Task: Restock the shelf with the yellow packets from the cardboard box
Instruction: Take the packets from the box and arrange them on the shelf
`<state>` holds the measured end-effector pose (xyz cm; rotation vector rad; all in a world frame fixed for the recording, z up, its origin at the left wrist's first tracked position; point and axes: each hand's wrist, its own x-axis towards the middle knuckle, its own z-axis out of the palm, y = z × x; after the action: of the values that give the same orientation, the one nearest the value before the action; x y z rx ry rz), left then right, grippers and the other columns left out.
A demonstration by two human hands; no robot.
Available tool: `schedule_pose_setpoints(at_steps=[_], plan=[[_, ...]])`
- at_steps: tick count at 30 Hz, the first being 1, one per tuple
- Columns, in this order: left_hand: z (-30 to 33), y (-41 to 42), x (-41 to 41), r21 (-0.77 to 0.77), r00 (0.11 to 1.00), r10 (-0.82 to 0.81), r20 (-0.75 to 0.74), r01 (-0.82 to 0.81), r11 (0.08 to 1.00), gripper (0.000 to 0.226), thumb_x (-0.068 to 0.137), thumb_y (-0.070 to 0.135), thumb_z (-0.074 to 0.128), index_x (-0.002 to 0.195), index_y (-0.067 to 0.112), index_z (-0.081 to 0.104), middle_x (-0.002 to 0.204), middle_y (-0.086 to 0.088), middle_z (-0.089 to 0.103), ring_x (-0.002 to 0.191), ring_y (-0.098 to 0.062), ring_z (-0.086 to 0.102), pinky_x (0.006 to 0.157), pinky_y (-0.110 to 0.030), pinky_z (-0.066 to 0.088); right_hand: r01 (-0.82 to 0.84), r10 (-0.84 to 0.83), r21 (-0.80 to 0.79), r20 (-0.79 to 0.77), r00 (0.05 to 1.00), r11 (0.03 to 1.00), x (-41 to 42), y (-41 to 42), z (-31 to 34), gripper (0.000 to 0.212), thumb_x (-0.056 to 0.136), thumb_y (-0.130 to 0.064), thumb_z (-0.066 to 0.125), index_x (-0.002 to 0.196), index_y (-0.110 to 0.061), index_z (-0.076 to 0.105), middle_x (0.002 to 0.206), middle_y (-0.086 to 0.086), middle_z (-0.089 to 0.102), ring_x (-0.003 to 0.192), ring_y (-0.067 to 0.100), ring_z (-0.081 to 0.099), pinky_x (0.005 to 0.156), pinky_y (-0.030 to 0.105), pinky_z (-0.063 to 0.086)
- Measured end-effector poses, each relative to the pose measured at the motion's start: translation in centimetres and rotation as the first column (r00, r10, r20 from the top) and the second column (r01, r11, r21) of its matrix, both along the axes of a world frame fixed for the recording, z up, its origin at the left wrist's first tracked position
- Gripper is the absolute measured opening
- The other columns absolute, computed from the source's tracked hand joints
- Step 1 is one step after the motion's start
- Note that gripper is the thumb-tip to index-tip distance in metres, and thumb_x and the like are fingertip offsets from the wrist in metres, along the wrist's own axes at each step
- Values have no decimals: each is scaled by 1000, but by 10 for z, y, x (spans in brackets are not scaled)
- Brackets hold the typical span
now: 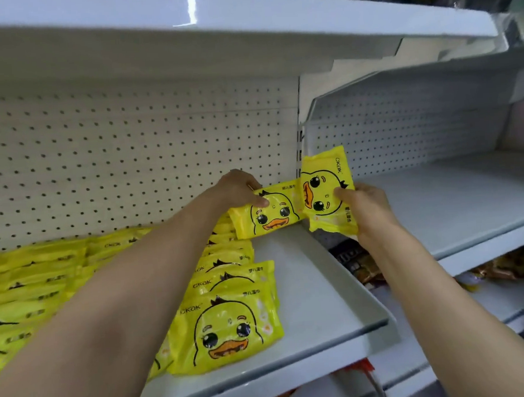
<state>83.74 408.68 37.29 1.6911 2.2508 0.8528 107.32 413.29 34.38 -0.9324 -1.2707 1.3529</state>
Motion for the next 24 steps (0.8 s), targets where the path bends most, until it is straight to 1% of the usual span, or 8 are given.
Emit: schedule_pose_setpoints(at_steps=[3, 4, 8, 10, 14, 17, 20, 24], plan=[[-6, 24, 5, 21, 999, 37, -23, -37, 999, 48, 72, 29, 85, 112, 10, 68, 114, -7, 65, 110, -23, 59, 83, -26, 42, -24, 23, 16, 44, 999, 1000, 5, 13, 3, 11, 91, -5, 63, 87, -15, 66, 88, 9, 71, 74, 26, 69, 55, 31, 57], [-8, 31, 7, 17, 998, 51, -38, -50, 999, 48, 72, 30, 85, 112, 10, 68, 114, -7, 65, 110, -23, 59, 82, -26, 41, -29, 28, 17, 58, 998, 999, 6, 18, 5, 14, 91, -5, 63, 85, -17, 65, 87, 7, 71, 72, 24, 69, 55, 30, 56], [-17, 55, 7, -1, 994, 69, -81, -69, 998, 40, 71, 28, 85, 105, 13, 70, 107, -7, 65, 106, -23, 60, 78, -24, 40, -77, 77, -3, 87, 993, 997, 9, 33, 11, 14, 89, -3, 64, 86, -17, 68, 97, 12, 73, 90, 33, 71, 83, 53, 58], [-25, 63, 6, -17, 993, 65, -94, -67, 998, 36, 72, 27, 85, 102, 14, 71, 101, -5, 65, 103, -21, 60, 77, -23, 38, -109, 109, -14, 104, 989, 994, 10, 39, 12, 12, 90, -3, 63, 91, -14, 69, 101, 13, 74, 92, 34, 72, 84, 54, 58], [-40, 79, 7, -19, 992, 38, -118, -41, 999, 34, 72, 26, 85, 101, 14, 70, 100, -3, 65, 104, -21, 61, 77, -24, 37, -155, 152, 11, 143, 978, 988, 13, 52, 13, 13, 93, -5, 61, 93, -15, 68, 96, 9, 74, 78, 23, 72, 67, 38, 61], [-49, 89, 8, -81, 981, 22, -195, -38, 996, 38, 75, 27, 82, 108, 13, 69, 112, -5, 65, 107, -21, 59, 80, -24, 38, -170, 159, 57, 166, 973, 984, 16, 64, 11, 13, 93, -4, 61, 90, -15, 67, 79, -1, 70, 55, 5, 65, 43, 17, 49], [-54, 92, 5, -137, 959, 24, -282, -65, 988, 38, 77, 28, 78, 110, 12, 66, 110, -2, 62, 105, -20, 57, 79, -25, 37, -190, 177, 65, 168, 970, 980, 18, 72, 10, 18, 93, -3, 62, 82, -17, 66, 75, -5, 68, 57, 3, 63, 41, 12, 45], [-61, 95, -5, -133, 939, 60, -338, -110, 985, 35, 78, 29, 76, 105, 8, 66, 95, 1, 55, 89, -16, 51, 72, -24, 34, -217, 198, 77, 199, 960, 973, 18, 81, 11, 17, 92, -3, 63, 83, -17, 68, 76, -4, 69, 56, 4, 65, 43, 13, 47]])
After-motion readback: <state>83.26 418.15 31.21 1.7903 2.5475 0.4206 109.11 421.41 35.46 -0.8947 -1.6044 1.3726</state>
